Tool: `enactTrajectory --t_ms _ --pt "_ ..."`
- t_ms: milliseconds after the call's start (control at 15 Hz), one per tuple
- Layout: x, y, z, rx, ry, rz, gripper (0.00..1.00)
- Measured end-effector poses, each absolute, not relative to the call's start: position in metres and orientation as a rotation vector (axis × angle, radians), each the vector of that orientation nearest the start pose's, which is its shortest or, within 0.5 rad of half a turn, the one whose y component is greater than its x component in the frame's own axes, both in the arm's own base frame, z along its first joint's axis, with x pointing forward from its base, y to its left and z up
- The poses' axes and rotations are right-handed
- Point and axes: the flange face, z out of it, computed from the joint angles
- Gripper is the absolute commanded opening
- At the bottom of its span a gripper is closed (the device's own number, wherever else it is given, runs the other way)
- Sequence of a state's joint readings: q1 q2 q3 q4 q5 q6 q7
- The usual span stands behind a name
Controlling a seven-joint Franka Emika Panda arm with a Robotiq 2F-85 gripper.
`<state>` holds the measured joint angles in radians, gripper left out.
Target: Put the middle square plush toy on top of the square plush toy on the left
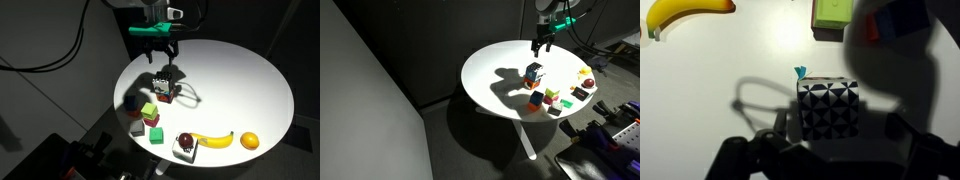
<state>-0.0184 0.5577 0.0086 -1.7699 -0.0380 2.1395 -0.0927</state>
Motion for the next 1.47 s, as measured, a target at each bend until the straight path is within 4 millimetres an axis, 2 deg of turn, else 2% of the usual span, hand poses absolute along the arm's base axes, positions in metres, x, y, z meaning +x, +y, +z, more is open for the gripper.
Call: enactTrajectory --t_ms 467,867,1467 --pt "0.620 -0.025 0.277 -3.160 -0.104 0.220 1.00" --pt "0.597 -0.030 0.311 -3.165 -0.088 0.177 1.00" --pt "0.549 -0.032 0.348 -3.146 -0.075 0.328 1.00"
